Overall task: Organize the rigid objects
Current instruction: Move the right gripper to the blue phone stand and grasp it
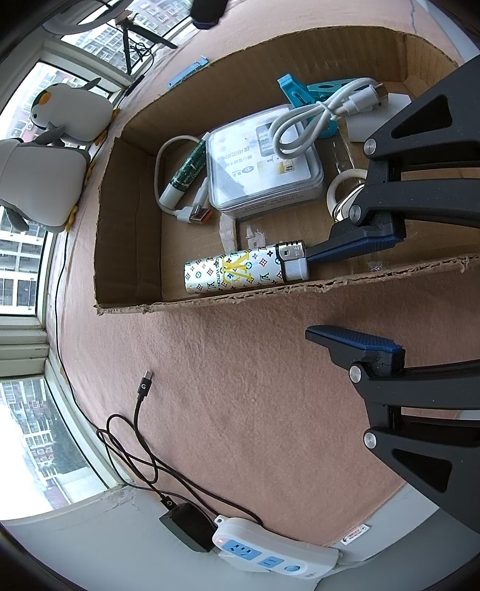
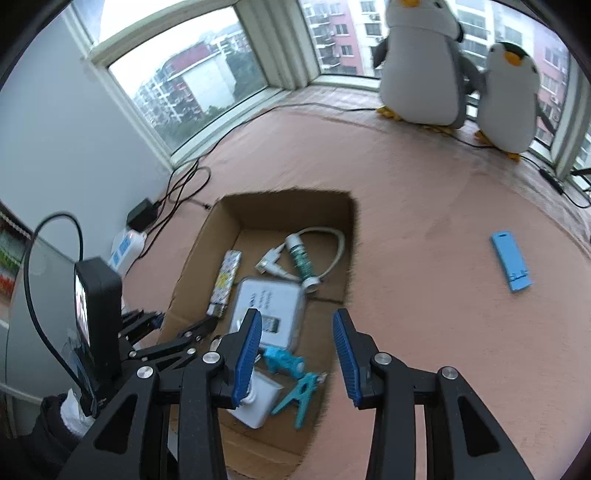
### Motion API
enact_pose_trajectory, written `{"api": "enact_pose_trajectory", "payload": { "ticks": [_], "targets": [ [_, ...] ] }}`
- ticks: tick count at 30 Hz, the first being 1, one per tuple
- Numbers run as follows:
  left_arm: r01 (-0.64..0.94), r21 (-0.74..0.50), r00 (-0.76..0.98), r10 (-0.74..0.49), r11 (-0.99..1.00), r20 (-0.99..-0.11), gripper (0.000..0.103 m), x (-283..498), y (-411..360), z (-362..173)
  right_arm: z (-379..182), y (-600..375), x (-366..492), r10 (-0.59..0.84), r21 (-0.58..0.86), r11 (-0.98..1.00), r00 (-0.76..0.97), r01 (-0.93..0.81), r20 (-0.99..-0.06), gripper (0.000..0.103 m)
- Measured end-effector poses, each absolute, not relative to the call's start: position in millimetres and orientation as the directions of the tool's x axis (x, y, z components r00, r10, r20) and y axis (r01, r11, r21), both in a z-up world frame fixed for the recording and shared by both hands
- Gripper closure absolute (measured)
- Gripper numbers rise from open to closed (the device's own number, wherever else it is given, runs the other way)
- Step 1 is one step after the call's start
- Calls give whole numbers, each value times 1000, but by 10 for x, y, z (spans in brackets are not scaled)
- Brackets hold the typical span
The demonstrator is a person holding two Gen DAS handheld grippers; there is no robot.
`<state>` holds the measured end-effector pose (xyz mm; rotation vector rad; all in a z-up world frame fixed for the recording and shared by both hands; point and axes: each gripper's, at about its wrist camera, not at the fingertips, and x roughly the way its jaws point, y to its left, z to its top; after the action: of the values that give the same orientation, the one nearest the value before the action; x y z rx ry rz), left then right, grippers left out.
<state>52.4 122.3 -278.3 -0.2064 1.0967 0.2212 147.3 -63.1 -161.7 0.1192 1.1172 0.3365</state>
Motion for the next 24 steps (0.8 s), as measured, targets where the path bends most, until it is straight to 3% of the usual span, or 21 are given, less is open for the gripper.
{"api": "enact_pose_trajectory", "payload": {
  "ticks": [4,13,24],
  "targets": [
    [-278,-55,439,76,959,-896,65,526,1221,-2783,-1554,-899,1535,307,269,952,428,-149,-850,60],
    [-278,-55,438,76,959,-896,64,527,1219,-2783,-1548,-1555,1791,256,279,960,463,-19,-848,59],
    [-279,-56,438,75,959,-896,64,531,1217,-2785,-2088,-2382,2331,135,213,964,402,156,-906,58]
  ]
}}
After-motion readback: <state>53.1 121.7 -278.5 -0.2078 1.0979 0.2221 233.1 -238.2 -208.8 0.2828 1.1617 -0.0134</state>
